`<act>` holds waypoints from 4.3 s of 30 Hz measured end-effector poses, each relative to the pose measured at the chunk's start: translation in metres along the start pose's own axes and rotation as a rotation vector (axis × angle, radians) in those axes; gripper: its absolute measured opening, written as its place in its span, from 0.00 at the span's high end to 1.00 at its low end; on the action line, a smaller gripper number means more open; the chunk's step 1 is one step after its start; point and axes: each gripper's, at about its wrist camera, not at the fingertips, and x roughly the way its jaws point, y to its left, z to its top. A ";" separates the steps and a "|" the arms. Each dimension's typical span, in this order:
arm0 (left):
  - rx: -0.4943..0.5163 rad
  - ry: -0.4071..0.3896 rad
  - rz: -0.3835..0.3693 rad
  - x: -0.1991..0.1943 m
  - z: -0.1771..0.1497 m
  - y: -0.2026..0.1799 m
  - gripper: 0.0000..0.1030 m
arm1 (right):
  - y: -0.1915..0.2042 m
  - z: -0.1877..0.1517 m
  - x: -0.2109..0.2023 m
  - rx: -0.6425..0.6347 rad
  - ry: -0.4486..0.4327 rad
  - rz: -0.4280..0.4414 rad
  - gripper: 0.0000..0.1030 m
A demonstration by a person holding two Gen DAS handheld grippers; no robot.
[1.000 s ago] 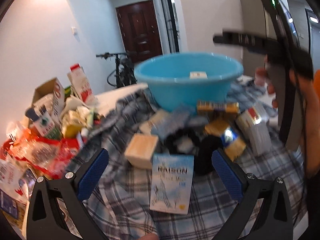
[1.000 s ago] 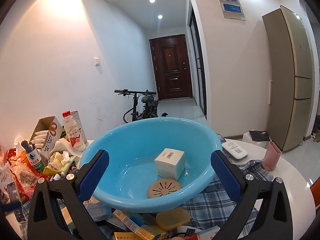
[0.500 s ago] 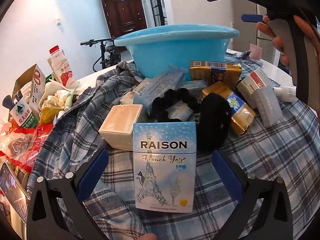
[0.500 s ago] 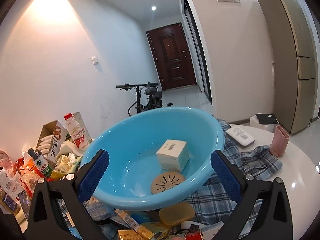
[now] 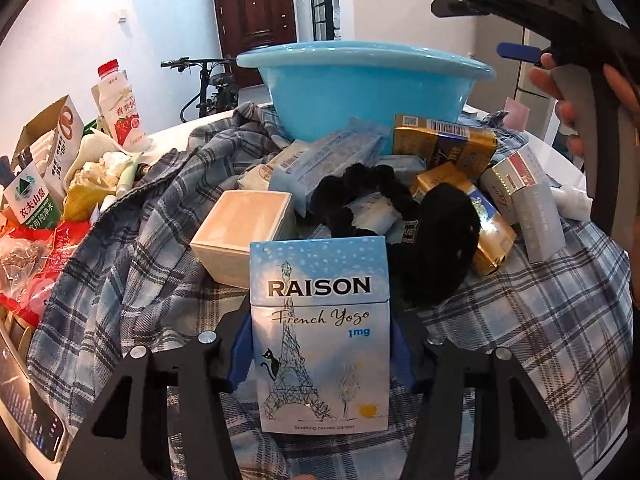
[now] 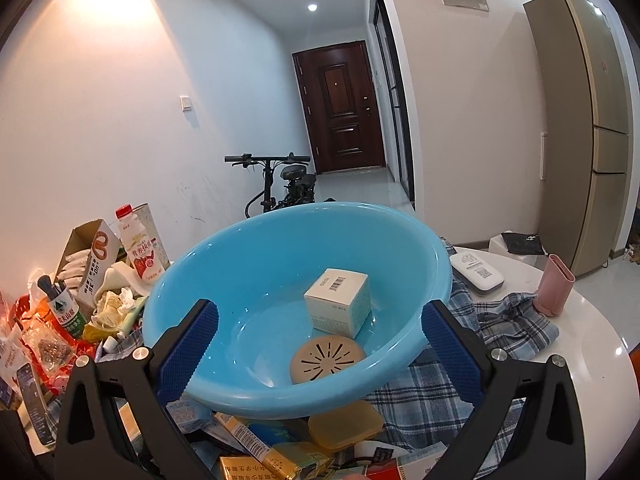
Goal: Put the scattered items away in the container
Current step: 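Grasp the RAISON box with the left gripper while the right gripper approaches the white lotion bottle, then close the right gripper around the white lotion bottle, then lift the lotion bottle with the right gripper while the left gripper holds the RAISON box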
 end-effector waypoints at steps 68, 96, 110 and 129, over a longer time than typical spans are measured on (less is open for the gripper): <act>-0.057 -0.065 0.054 -0.014 -0.001 0.008 0.47 | -0.085 -0.104 -0.088 -0.088 0.260 -0.285 0.34; -0.100 -0.103 0.062 -0.020 -0.003 0.015 0.47 | 0.013 -0.113 -0.087 -0.116 0.153 -0.091 0.34; -0.107 -0.109 0.064 -0.022 -0.004 0.017 0.47 | 0.014 -0.131 -0.080 -0.138 0.162 -0.108 0.34; -0.125 -0.109 0.065 -0.021 -0.003 0.019 0.47 | 0.017 -0.132 -0.078 -0.150 0.166 -0.128 0.34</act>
